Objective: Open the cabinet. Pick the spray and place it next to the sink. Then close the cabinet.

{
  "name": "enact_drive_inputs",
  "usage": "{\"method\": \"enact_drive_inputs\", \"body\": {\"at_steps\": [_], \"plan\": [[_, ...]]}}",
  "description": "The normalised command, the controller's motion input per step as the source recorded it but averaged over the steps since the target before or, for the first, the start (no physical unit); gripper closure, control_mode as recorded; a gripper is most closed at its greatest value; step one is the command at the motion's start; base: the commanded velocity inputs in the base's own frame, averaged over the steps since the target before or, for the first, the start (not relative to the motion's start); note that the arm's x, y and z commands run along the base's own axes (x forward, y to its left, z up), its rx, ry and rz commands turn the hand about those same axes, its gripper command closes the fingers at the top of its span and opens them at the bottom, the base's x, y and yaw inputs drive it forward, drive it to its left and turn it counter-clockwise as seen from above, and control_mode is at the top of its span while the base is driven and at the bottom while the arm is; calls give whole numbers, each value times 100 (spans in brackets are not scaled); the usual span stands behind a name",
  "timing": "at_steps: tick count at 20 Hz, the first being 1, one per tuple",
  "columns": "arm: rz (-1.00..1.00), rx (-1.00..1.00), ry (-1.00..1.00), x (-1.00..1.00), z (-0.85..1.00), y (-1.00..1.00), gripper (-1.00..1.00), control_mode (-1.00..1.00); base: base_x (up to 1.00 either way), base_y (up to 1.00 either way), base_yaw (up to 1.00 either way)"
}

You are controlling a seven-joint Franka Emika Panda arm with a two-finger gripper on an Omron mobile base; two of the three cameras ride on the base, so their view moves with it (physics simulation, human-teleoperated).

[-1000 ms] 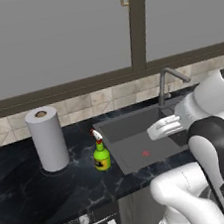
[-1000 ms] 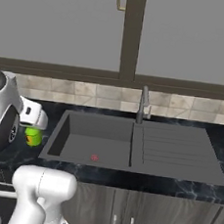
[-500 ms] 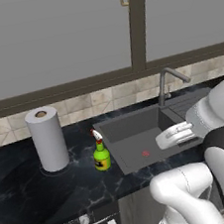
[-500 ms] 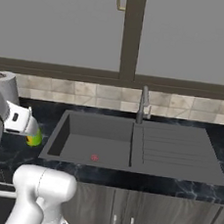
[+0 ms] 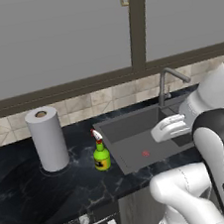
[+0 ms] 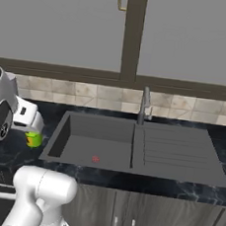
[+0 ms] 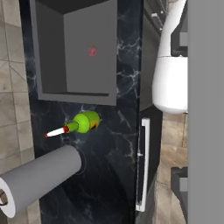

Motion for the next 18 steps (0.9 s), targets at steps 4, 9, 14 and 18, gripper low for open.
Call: {"method": "enact_drive_inputs", "body": {"at_steps": [4, 9, 14, 18], "plan": [[0, 0, 0, 0, 0, 0, -100, 100, -78, -16, -9], [0, 0, 0, 0, 0, 0, -100, 100, -44, -70, -11], [0, 0, 0, 0, 0, 0, -100, 100, 8, -100, -7], [0, 0, 0, 0, 0, 0, -100, 100, -1, -100, -23]]}}
